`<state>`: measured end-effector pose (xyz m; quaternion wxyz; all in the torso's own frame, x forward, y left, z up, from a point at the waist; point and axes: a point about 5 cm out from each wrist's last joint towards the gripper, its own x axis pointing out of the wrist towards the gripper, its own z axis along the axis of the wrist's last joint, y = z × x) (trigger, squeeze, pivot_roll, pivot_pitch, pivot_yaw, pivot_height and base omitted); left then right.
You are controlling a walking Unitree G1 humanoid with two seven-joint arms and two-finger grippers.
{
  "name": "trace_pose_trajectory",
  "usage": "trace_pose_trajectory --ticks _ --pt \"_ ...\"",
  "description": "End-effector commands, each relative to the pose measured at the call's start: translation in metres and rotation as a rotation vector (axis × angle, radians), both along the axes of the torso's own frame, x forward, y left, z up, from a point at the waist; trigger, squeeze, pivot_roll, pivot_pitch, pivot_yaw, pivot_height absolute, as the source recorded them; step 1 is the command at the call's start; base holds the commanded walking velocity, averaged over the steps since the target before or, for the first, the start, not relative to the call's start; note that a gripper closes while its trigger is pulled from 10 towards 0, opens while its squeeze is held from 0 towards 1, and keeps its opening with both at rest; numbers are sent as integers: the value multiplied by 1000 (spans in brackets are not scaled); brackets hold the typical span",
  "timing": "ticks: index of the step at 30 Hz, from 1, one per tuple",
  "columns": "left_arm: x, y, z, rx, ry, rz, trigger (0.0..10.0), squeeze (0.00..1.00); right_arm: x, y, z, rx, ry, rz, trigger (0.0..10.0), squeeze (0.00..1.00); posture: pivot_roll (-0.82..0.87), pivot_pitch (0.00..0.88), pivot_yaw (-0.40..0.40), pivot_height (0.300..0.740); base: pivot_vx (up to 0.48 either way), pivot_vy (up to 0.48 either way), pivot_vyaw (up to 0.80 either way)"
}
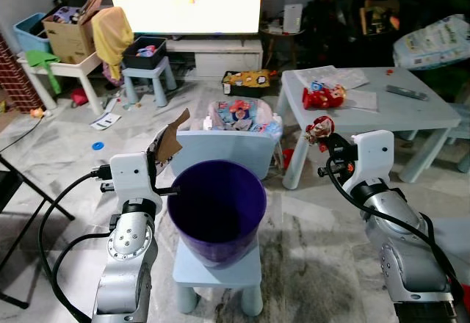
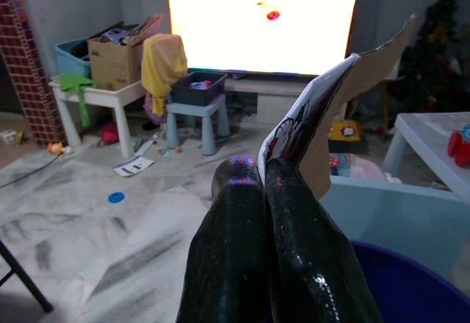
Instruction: Picking trash to rubbish bin
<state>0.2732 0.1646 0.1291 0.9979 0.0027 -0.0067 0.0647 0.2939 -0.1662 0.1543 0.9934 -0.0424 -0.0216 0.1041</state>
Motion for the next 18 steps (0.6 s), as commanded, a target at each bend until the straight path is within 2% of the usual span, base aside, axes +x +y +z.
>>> trace_pose_trajectory --ticks 1,5,7,18 --pt "0 2 4 4 -19 2 10000 0 2 3 7 -16 -32 21 0 0 64 0 -14 740 0 0 0" --pt "0 3 3 7 -14 7 10000 0 2 8 7 -21 -34 43 0 0 66 0 -16 740 0 0 345" --pt "-1 3 3 9 -12 6 10000 0 2 9 7 -19 -33 45 0 0 66 0 -16 740 292 0 438" --pt "-2 2 1 7 -5 7 10000 0 3 13 7 -19 -29 64 1137 0 67 6 -19 740 311 0 0"
